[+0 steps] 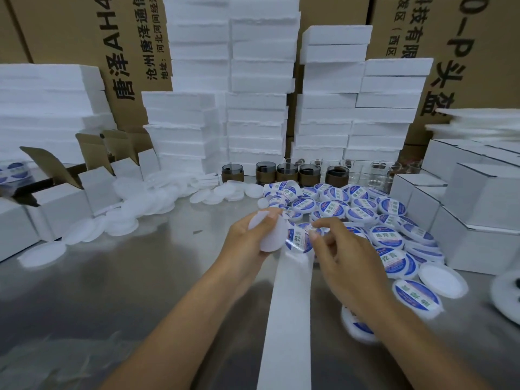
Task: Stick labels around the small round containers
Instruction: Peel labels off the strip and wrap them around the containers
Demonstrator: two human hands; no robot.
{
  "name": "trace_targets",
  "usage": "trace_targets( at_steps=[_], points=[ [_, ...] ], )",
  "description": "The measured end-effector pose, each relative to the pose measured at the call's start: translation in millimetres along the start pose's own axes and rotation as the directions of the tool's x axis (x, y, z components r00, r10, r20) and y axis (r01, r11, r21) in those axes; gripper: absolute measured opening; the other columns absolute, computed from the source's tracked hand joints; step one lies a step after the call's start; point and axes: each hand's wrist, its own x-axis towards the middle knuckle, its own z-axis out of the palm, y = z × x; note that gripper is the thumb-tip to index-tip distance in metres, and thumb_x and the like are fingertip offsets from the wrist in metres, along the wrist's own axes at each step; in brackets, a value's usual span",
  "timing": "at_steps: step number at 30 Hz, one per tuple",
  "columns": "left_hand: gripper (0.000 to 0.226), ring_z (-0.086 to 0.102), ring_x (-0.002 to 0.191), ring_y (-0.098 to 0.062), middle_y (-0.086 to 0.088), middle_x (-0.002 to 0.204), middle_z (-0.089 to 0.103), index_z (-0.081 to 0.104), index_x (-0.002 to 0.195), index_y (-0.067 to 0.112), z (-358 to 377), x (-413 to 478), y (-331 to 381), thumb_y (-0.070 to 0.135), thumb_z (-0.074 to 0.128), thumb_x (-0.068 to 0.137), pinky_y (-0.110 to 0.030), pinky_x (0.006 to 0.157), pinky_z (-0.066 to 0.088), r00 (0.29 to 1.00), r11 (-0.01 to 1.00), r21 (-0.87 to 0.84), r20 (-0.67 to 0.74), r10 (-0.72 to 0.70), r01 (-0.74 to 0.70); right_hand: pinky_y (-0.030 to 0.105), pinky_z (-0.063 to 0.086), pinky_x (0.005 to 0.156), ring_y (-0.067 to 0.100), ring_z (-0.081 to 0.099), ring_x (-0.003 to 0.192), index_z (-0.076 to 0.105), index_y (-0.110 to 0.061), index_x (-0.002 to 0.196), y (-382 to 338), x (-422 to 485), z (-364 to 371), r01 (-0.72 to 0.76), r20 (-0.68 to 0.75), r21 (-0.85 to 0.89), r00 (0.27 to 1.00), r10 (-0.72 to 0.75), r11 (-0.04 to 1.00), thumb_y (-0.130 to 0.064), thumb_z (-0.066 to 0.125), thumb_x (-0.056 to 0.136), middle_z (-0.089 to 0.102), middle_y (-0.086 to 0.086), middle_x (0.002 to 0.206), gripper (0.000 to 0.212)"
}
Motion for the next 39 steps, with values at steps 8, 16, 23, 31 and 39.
trace_targets(
  at_steps=[8,16,23,31,39],
  points=[
    [0.01,0.071,0.085,-0.017,-0.002,0.084,0.075,0.065,0.096,0.01,-7,7,-8,0.012,0.056,0.092,-0.027,0.081,0.056,0.99,0.999,0.008,-0.135,-0.04,0.042,0.035,0.041,0.079,0.029,0.055,0.102,0.033,-0.029,0.139,3,1,7,0.029,0.11,-0.384,0.994,0.014,0.923,-0.032,0.032,0.097,0.058,0.009,0.111,0.042],
    [0.025,0.065,0.095,-0.023,-0.011,0.103,0.068,0.059,0.116,0.005,-5,7,-11,0.014,0.055,0.093,-0.035,0.085,0.053,0.966,0.989,0.062,-0.23,-0.117,0.134,0.039,0.046,0.085,0.019,0.055,0.095,0.036,-0.03,0.139,4,3,10,-0.057,0.25,-0.033,0.966,0.063,0.998,-0.03,0.038,0.097,0.063,0.002,0.095,0.042],
    [0.018,0.064,0.086,-0.024,-0.015,0.102,0.067,0.058,0.109,0.004,-8,6,-8,0.005,0.05,0.094,-0.03,0.07,0.054,0.96,0.984,0.06,-0.234,-0.152,0.17,-0.007,0.033,0.067,-0.018,0.047,0.09,0.052,-0.029,0.129,-7,6,7,-0.217,0.286,0.315,0.95,0.125,0.924,-0.022,0.055,0.092,0.055,-0.02,0.109,0.038],
    [0.031,0.071,0.083,-0.024,-0.012,0.096,0.073,0.068,0.104,0.003,-6,4,-9,0.03,0.058,0.091,-0.032,0.07,0.057,0.974,0.974,0.087,-0.106,-0.199,0.208,0.023,0.046,0.092,-0.003,0.061,0.102,0.066,-0.027,0.111,-10,7,-6,-0.398,0.358,0.713,0.915,0.189,0.577,-0.02,0.061,0.086,0.069,-0.012,0.107,0.026],
    [0.023,0.071,0.084,-0.027,-0.016,0.095,0.073,0.066,0.106,0.005,-5,3,-12,0.013,0.067,0.084,-0.041,0.081,0.057,0.984,0.975,0.134,-0.064,-0.168,0.175,0.029,0.045,0.06,0.01,0.057,0.059,0.066,-0.022,0.075,-6,0,-1,-0.003,-0.103,0.011,0.995,0.004,1.0,-0.037,0.053,0.091,0.062,-0.009,0.059,0.025]
  ],
)
